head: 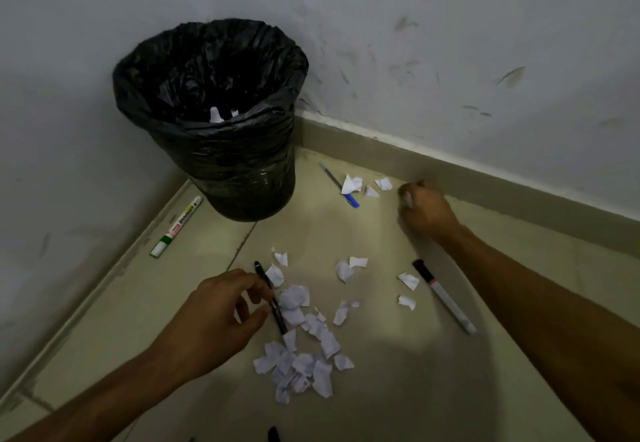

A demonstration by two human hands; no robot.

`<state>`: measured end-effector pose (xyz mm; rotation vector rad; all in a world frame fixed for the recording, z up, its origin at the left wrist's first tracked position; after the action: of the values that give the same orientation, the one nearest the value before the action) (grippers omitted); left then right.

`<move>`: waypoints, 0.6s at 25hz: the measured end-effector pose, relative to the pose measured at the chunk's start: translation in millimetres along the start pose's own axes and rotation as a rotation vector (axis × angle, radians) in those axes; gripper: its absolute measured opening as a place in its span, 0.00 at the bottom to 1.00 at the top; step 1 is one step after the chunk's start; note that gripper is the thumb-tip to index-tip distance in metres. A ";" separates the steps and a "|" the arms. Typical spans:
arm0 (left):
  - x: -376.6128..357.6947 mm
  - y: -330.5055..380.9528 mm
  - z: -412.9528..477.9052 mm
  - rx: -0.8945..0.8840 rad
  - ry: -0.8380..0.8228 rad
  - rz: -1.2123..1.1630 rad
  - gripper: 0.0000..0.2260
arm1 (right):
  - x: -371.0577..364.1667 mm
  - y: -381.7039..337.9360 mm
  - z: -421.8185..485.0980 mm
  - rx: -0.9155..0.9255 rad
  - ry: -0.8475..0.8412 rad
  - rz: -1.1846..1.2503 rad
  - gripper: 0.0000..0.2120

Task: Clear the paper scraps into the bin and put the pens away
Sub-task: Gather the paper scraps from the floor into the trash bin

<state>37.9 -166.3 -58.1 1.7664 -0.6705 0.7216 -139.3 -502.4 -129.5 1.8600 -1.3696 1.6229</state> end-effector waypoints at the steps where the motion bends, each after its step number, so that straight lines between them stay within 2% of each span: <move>1: 2.4 -2.0 -1.0 0.008 0.007 -0.002 0.09 | -8.0 -3.4 0.8 0.013 -0.045 -0.002 0.16; 4: 4.4 -8.5 -4.3 0.039 0.016 -0.025 0.09 | -36.1 -50.1 -17.9 0.223 -0.194 -0.045 0.17; 7: 2.2 -13.6 -6.2 0.050 0.017 -0.050 0.09 | -4.6 -73.6 9.0 0.316 0.017 -0.010 0.18; 8: 1.4 -14.5 -7.0 0.055 0.016 -0.056 0.09 | 0.0 -76.1 24.8 0.336 0.012 -0.058 0.18; 10: 1.8 -15.2 -8.8 0.065 0.016 -0.071 0.08 | -8.2 -64.5 53.1 0.349 -0.060 -0.218 0.17; 12: 2.0 -15.9 -11.0 0.077 0.008 -0.099 0.08 | -22.9 -37.6 66.0 0.318 -0.062 -0.318 0.17; 15: 1.3 -15.4 -14.1 0.082 0.005 -0.089 0.07 | -28.4 -33.0 23.8 0.289 -0.025 -0.286 0.14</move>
<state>48.1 -148.6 -63.1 1.8567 -0.5623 0.7009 -95.9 -491.4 -150.9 2.1270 -0.8598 1.7193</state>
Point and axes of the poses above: each hand's wrist, its own z-axis towards the middle knuckle, its own x-axis out of the back of the hand, y = z × x, the point moved 7 cm from there along z, towards the middle knuckle, and after that the axes turned 13 degrees about -y, right-handed, at the moved point
